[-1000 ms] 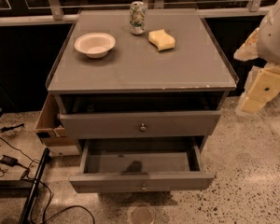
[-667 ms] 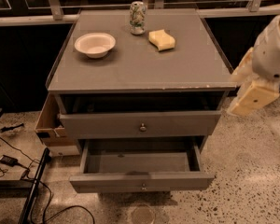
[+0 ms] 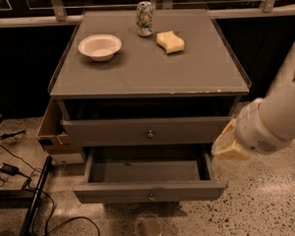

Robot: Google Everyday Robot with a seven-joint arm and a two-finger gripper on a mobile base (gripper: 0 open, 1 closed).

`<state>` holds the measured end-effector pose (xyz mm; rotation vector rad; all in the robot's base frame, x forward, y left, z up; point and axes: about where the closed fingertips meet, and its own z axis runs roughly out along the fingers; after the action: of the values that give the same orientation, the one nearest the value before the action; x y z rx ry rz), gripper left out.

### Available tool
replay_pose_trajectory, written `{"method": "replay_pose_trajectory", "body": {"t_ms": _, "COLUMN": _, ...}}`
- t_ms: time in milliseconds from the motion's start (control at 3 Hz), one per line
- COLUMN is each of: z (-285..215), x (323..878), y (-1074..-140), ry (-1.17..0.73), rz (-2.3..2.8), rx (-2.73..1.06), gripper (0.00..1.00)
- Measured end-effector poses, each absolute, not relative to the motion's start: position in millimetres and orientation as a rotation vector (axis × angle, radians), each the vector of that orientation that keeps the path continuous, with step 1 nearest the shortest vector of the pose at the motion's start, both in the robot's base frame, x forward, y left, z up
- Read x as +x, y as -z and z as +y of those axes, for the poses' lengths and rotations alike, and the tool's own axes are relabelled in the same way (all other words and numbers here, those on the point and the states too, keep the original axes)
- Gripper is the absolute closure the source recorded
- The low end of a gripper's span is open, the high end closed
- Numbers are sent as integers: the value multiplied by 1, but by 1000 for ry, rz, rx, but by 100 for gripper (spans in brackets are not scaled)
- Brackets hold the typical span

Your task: Close middle drawer

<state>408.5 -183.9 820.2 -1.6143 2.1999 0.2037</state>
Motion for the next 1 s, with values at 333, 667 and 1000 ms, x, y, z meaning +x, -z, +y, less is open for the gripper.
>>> {"method": "replay_pose_trajectory", "body": {"t_ms": 333, "z": -172, "x": 395, "y": -738, "ry": -403, "rz": 2194, "rx": -1597, "gripper": 100}}
{"method": "replay_pose_trajectory", "body": {"t_ms": 667, "z": -172, "x": 395, "y": -738, "ry": -403, "rz": 2194, "rx": -1597, "gripper": 100}}
{"method": "replay_pose_trajectory", "body": {"t_ms": 1000, "z": -176, "x": 389, "y": -705, "ry": -389, "rz": 2170, "rx": -1595, "gripper": 100}}
